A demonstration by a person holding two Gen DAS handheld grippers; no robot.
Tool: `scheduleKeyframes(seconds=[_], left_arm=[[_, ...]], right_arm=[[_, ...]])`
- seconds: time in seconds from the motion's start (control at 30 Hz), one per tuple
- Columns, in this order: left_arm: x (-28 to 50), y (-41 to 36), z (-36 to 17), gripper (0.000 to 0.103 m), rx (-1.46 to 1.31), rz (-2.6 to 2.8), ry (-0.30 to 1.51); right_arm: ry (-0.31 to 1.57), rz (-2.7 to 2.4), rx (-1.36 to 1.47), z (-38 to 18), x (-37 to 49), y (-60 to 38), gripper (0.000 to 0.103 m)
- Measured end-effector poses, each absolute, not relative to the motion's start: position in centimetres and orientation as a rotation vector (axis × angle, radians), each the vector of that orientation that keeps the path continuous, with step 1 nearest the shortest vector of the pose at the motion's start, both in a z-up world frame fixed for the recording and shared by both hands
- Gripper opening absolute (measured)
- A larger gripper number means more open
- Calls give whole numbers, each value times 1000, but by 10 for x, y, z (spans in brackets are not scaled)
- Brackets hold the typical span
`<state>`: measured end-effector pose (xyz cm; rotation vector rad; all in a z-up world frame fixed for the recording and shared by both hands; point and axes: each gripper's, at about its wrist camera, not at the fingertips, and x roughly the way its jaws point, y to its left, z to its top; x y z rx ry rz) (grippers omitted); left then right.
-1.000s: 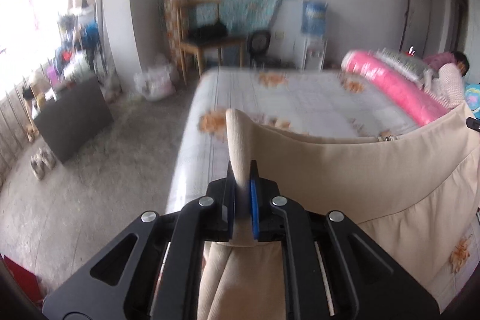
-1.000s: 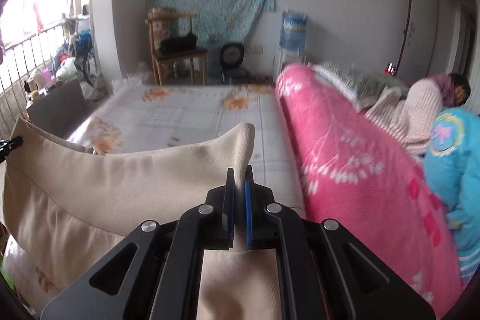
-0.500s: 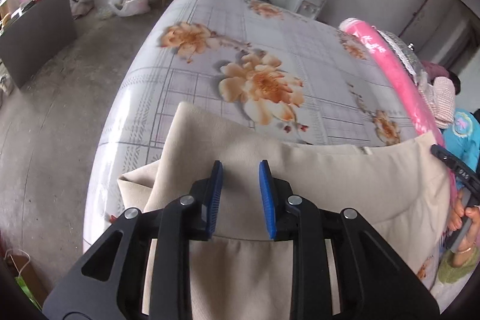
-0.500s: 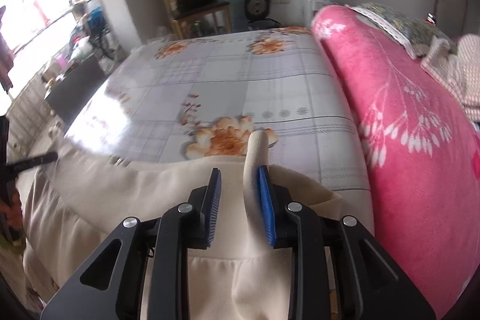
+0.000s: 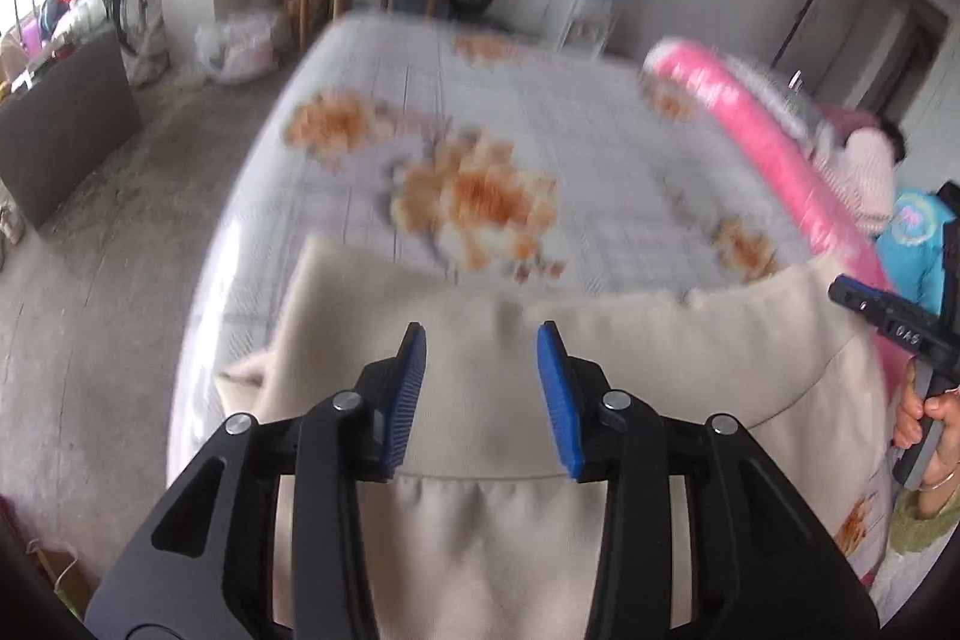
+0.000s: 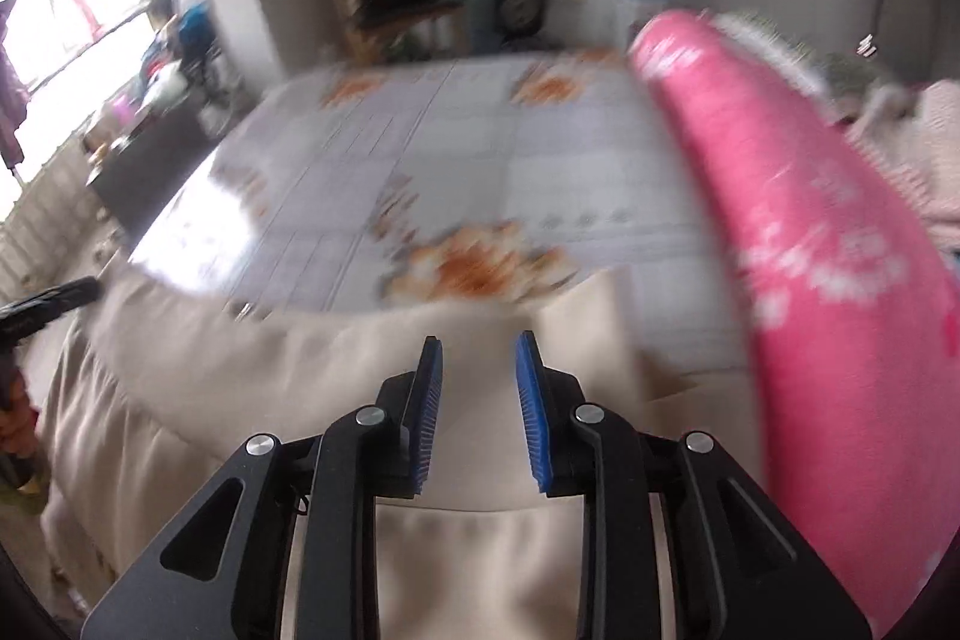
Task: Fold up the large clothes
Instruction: 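Fold the lifted jacket edge over the jacket with both grippers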
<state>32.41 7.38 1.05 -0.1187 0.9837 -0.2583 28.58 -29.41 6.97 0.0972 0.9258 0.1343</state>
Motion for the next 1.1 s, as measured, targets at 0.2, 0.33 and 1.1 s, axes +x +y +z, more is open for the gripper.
scheduleKeyframes(seconds=[0.2,0.33,1.1], left_arm=[[314,117,2,10,-242,-158,986],[281,123,26,20,-177,-150,908],[171,125,-2,34,-69,-135,929]], right_arm=[[980,-90,119,44,284,-344,7],[900,-162,-8,72,244,-338,20],[953,30,-32,42,119,-314,34]])
